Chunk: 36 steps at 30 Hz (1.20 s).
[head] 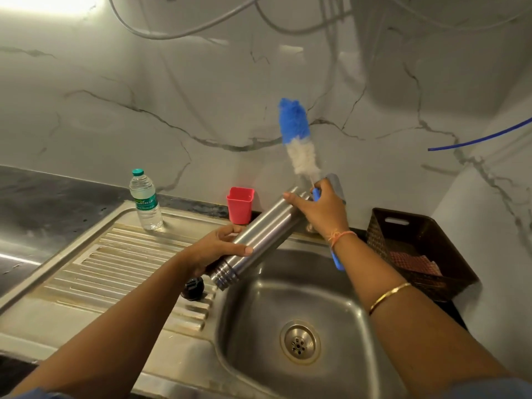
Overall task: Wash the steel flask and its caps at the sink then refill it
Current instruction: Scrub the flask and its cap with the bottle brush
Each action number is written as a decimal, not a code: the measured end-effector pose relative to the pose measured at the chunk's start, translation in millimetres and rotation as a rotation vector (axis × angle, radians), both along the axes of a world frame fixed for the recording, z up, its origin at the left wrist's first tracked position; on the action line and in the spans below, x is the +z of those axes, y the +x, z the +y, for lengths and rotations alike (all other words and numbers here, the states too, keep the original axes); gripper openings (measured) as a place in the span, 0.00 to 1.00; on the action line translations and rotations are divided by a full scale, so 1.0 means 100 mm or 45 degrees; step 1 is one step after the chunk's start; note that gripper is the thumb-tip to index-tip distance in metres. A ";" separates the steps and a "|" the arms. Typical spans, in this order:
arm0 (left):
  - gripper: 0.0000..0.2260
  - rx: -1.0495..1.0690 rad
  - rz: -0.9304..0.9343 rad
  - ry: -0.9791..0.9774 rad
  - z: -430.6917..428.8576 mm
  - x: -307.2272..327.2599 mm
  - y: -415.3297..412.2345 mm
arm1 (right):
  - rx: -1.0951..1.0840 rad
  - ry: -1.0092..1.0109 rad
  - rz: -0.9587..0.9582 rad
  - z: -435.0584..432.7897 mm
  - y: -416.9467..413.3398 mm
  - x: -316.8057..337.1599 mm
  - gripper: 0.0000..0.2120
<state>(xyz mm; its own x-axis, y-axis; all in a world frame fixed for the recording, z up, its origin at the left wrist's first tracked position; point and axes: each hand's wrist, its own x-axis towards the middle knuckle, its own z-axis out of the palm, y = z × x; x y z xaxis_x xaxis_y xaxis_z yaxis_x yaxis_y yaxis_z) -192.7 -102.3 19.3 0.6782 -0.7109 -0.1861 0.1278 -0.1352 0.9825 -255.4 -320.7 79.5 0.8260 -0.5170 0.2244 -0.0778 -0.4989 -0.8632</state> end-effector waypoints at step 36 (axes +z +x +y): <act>0.22 0.603 -0.133 0.067 0.15 -0.58 0.08 | 0.006 -1.360 0.688 0.14 0.83 0.31 0.11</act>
